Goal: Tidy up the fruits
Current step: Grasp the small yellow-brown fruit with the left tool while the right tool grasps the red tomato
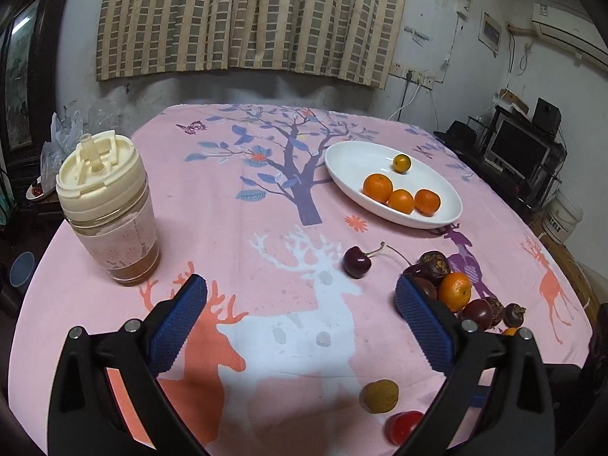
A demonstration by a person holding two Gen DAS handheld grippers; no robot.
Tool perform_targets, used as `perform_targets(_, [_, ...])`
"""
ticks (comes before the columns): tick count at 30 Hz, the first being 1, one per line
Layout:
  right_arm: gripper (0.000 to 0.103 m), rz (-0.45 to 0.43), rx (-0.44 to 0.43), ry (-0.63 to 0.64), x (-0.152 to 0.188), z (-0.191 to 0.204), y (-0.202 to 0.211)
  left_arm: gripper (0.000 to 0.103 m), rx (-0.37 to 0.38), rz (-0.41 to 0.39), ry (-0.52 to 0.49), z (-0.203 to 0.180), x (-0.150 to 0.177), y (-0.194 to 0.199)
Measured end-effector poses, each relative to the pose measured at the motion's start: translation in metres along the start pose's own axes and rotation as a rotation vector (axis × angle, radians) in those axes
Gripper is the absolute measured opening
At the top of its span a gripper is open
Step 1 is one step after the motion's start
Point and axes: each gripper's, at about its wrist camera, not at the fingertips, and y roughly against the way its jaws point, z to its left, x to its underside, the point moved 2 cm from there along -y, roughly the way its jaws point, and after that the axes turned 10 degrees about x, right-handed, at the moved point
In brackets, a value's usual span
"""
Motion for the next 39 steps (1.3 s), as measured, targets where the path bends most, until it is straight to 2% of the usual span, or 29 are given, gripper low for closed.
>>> perform_targets(3, [0.049, 0.028, 0.010, 0.006, 0.000, 0.005, -0.006, 0.098, -0.012, 0.000, -0.024, -0.002, 0.002, 0.003])
perform_targets(7, [0.030, 0.069, 0.023, 0.022, 0.004, 0.009, -0.015, 0.098, -0.014, -0.012, -0.049, -0.007, 0.003, 0.007])
perform_targets(12, [0.029, 0.039, 0.027, -0.011, 0.011, 0.001, -0.001, 0.098, -0.001, 0.006, -0.048, -0.006, 0.004, 0.008])
perform_targets(17, [0.029, -0.020, 0.036, -0.156, 0.031, -0.033, 0.034, 0.098, 0.096, 0.099, -0.115, -0.014, 0.020, 0.004])
perform_targets(19, [0.029, -0.030, 0.055, -0.196, 0.040, -0.046, 0.045, 0.098, 0.158, 0.145, -0.157, -0.023, 0.033, 0.002])
perform_targets(21, [0.029, -0.036, 0.072, -0.228, 0.048, -0.057, 0.052, 0.091, 0.211, 0.180, -0.213, -0.036, 0.046, 0.001])
perform_targets(23, [0.029, -0.041, 0.077, -0.250, 0.053, -0.063, 0.057, 0.075, 0.230, 0.210, -0.268, -0.047, 0.055, -0.003])
perform_targets(29, [0.030, -0.058, 0.062, -0.274, 0.059, -0.071, 0.061, 0.054, 0.218, 0.309, -0.324, -0.061, 0.073, -0.023])
perform_targets(39, [0.030, -0.069, 0.051, -0.292, 0.065, -0.077, 0.065, 0.038, 0.213, 0.377, -0.301, -0.056, 0.078, -0.037])
